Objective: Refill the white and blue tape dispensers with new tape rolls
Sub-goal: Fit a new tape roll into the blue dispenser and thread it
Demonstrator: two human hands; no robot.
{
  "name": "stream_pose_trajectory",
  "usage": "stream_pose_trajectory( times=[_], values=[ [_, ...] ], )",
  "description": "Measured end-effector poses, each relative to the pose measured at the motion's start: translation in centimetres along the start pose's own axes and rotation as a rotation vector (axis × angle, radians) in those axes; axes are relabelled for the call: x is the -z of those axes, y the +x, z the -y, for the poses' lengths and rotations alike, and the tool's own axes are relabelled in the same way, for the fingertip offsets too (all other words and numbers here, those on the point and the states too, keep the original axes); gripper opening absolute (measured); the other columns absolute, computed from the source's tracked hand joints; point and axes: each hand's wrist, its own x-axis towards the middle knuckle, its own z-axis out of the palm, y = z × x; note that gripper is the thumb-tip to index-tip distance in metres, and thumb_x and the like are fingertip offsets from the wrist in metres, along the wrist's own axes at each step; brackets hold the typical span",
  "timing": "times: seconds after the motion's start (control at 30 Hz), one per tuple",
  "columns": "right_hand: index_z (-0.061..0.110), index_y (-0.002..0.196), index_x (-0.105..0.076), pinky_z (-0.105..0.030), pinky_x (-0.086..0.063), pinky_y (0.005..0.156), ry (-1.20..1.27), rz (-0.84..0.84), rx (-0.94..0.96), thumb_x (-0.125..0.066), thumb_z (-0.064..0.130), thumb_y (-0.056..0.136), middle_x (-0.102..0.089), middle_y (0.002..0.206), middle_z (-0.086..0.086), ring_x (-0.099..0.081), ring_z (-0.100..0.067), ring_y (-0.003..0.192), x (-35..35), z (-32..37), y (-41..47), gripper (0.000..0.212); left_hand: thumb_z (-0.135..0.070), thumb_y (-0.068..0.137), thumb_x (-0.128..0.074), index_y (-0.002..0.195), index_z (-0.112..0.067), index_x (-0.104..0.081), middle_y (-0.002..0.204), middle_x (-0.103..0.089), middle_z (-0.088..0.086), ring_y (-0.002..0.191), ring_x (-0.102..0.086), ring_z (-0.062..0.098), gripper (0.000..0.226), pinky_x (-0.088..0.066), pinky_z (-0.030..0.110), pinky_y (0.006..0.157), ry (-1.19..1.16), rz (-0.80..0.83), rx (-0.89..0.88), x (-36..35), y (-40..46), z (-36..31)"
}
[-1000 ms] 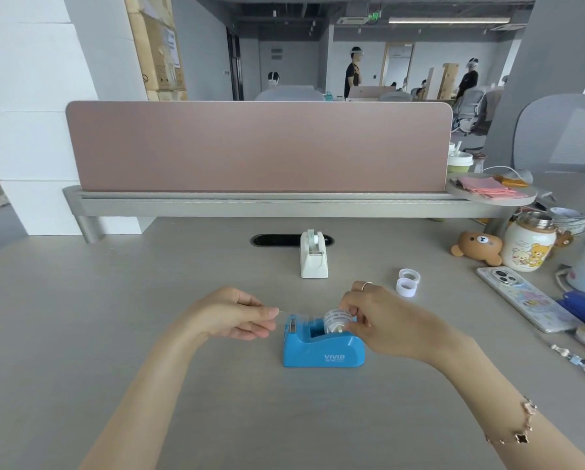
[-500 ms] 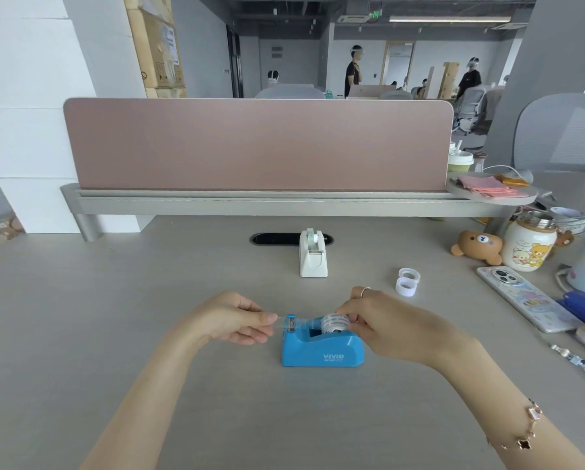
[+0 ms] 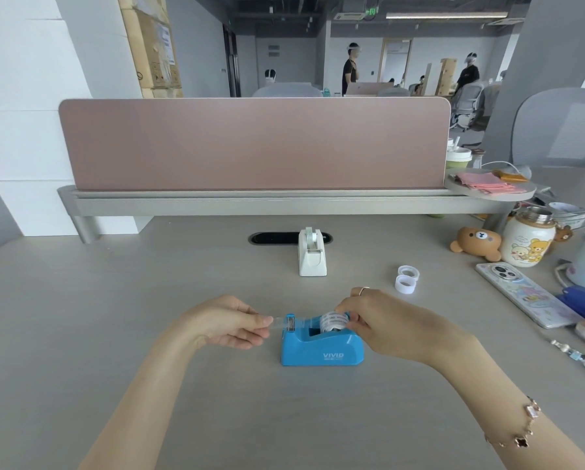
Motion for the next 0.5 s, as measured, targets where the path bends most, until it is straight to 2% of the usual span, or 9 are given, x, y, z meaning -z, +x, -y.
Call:
stream_pose_trajectory(
  times=[0.17, 0.3, 0.5],
  values=[
    [0.012, 0.103, -0.062, -0.033, -0.044, 0.074, 0.017, -0.003, -0.004, -0.041, 0.012, 0.096, -0.052, 0.094, -0.003, -0.054, -0.021, 0.083, 0.06, -0.11, 0.01, 0.022, -0.021, 0.086, -0.067, 0.086, -0.01, -0.066, 0.073, -0.071, -0.002, 0.06, -0.067, 0.004, 0.011, -0.056, 0.015, 0.061, 0.009, -0.012, -0.026, -0.09, -0.01, -0.3],
    [0.012, 0.105, -0.061, -0.03, -0.042, 0.073, 0.015, -0.012, -0.003, -0.04, 0.011, 0.095, -0.048, 0.091, 0.001, -0.049, -0.018, 0.08, 0.05, -0.08, 0.03, 0.024, -0.019, 0.086, -0.067, 0.086, -0.009, -0.066, 0.074, -0.071, 0.0, 0.063, -0.066, 0.007, 0.01, -0.057, 0.016, 0.061, -0.039, -0.041, -0.078, 0.04, -0.11, -0.9],
    [0.01, 0.102, -0.06, -0.031, -0.042, 0.072, 0.001, -0.013, -0.006, -0.041, 0.014, 0.096, -0.047, 0.089, 0.002, -0.047, -0.017, 0.077, -0.06, -0.13, 0.13, 0.02, -0.019, 0.086, -0.067, 0.087, -0.008, -0.065, 0.072, -0.071, -0.001, 0.058, -0.065, 0.004, 0.011, -0.057, 0.016, 0.062, 0.025, -0.004, -0.013, -0.09, 0.3, -0.01]
  ],
)
